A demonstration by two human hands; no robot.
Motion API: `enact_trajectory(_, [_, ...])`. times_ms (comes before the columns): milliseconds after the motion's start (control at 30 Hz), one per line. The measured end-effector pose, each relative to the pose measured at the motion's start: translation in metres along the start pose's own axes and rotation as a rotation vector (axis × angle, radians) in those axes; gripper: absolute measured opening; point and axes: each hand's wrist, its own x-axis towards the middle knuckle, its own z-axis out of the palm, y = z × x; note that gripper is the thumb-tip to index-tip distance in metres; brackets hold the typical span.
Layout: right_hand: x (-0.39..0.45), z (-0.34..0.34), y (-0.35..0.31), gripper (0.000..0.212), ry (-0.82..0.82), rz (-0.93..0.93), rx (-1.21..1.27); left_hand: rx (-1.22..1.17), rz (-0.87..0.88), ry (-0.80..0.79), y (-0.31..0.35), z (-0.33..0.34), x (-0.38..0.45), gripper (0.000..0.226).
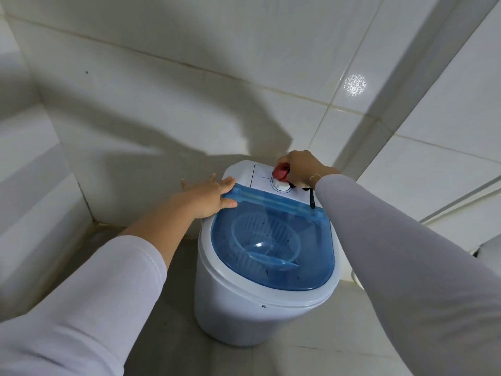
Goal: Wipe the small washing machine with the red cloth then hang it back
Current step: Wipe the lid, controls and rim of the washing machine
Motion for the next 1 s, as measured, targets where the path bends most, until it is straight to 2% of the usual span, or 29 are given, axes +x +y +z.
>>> enact_trajectory(167, [-0.003,0.001,-0.003,0.022,-0.036,-0.067,-0.068,-0.002,0.007,-0.009,-0.002,0.003,0.004,0.062])
enact_trajectory(333, [-0.012,-0.004,0.002,0.04,-0.086,-0.07,-0.118,0.006,0.014,-0.005,-0.002,0.003,0.003,0.06])
enact_trajectory(400, [-0.017,-0.013,0.011,0.039,-0.114,-0.033,-0.076,0.014,0.02,-0.004,-0.002,0.002,0.003,0.06])
enact_trajectory(600, [-0.034,-0.043,0.033,0.053,0.039,0.025,0.072,-0.046,-0.001,0.032,0.004,0.002,-0.007,0.062])
enact_trajectory(700, [-0.038,-0.048,0.02,0.061,0.076,-0.019,0.166,-0.079,-0.065,0.065,0.005,0.003,-0.018,0.065])
enact_trajectory(800, [-0.036,-0.043,-0.004,0.057,0.091,-0.099,0.171,-0.095,-0.114,0.038,-0.001,0.005,-0.037,0.071])
enact_trajectory(1000, [-0.028,-0.01,-0.059,0.049,0.102,-0.27,0.122,-0.126,-0.063,-0.025,-0.016,0.005,-0.07,0.09])
